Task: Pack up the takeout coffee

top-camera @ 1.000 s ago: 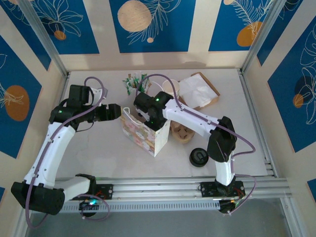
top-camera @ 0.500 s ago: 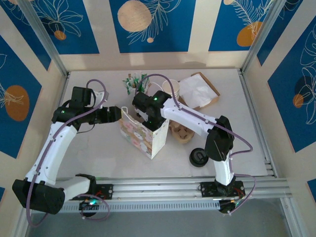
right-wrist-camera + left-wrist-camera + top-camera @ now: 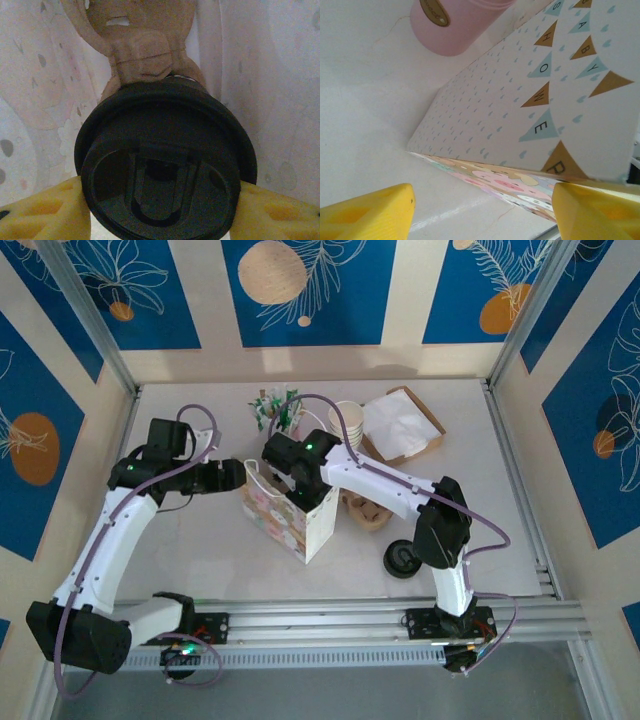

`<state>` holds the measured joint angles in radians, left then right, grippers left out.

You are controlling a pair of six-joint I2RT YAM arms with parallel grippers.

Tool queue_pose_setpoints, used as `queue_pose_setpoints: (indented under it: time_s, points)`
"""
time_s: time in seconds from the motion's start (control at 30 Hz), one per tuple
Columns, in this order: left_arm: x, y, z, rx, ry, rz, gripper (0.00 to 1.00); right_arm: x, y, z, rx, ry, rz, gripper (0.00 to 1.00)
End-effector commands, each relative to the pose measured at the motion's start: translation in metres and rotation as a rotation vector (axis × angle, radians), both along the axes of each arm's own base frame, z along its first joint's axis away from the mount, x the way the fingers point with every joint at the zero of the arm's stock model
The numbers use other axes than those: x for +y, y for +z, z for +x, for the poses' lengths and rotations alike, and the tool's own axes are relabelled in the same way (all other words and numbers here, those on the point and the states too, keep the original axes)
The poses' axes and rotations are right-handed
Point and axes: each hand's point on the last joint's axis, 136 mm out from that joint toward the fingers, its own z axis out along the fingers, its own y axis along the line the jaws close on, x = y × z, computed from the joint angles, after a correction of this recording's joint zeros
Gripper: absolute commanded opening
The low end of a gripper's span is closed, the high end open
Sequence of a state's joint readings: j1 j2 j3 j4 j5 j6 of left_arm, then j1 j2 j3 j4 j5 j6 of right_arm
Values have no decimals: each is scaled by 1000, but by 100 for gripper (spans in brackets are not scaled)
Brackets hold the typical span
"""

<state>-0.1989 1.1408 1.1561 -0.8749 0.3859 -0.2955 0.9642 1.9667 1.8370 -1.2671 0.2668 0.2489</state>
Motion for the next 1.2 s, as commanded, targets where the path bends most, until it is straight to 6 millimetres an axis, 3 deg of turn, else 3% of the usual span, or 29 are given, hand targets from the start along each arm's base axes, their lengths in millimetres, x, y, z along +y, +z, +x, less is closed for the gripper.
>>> queue_pose_setpoints:
  time_s: [0.0, 0.47, 0.73, 1.17]
  points:
    - [0, 3, -3, -31, -11, 13, 73, 1, -67, -45, 246, 1, -106, 45]
    - [14, 32, -19, -119, 64, 17, 77, 5, -50, -26, 147, -35, -99, 47]
    - [16, 25, -31, -91, 114, -22, 77, 5, -35, -15, 80, -59, -84, 50]
    - [15, 14, -39, -59, 120, -41, 77, 3, -27, -12, 56, -63, -83, 55]
